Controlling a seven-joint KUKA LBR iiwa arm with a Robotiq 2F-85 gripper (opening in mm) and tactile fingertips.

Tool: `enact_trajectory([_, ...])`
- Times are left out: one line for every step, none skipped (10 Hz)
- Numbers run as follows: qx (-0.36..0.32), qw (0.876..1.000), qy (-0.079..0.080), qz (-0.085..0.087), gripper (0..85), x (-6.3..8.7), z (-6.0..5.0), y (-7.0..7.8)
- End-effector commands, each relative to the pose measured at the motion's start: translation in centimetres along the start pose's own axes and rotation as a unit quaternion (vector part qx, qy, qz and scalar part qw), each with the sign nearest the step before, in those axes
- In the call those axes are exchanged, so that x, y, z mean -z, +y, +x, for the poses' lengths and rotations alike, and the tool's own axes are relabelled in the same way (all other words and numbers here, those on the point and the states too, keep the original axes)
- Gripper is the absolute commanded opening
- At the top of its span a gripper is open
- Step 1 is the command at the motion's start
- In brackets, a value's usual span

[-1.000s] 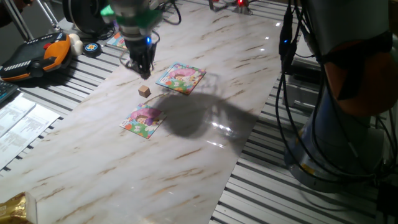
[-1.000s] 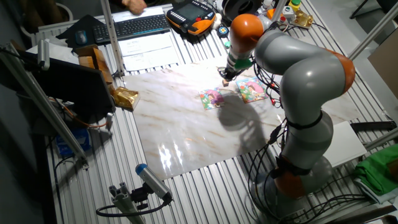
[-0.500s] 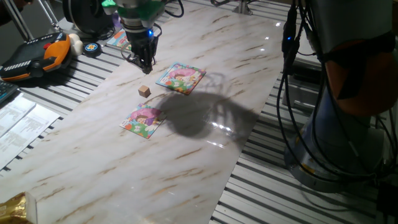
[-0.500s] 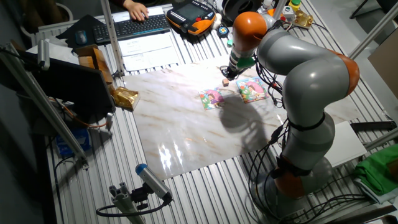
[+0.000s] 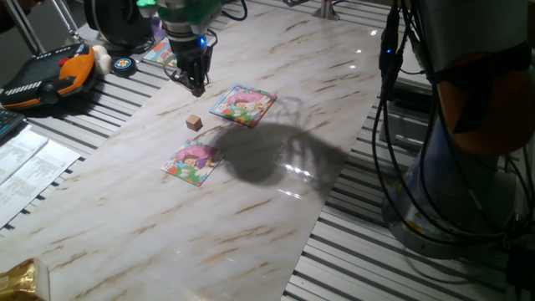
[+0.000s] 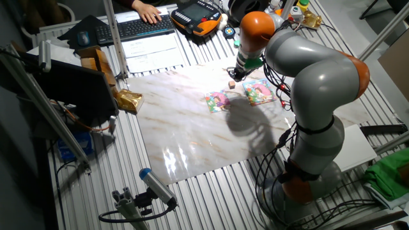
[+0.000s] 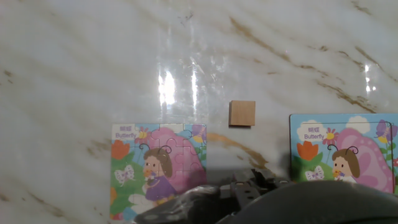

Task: Assemble one piece of a puzzle

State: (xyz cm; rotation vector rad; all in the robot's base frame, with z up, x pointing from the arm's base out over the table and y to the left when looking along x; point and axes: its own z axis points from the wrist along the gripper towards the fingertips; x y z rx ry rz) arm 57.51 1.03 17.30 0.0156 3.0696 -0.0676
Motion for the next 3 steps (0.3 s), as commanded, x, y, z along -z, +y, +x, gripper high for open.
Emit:
enact_trajectory([0.0, 1.0, 0.0, 0.001, 0.7, -0.01, -0.01, -0.01])
enact_trajectory([0.0, 1.0, 0.001, 0.001, 0.7, 0.04, 0.05, 0.0])
enact_trajectory([-0.001, 1.0, 0.001, 0.001, 0.7, 0.15, 0.11, 0.1])
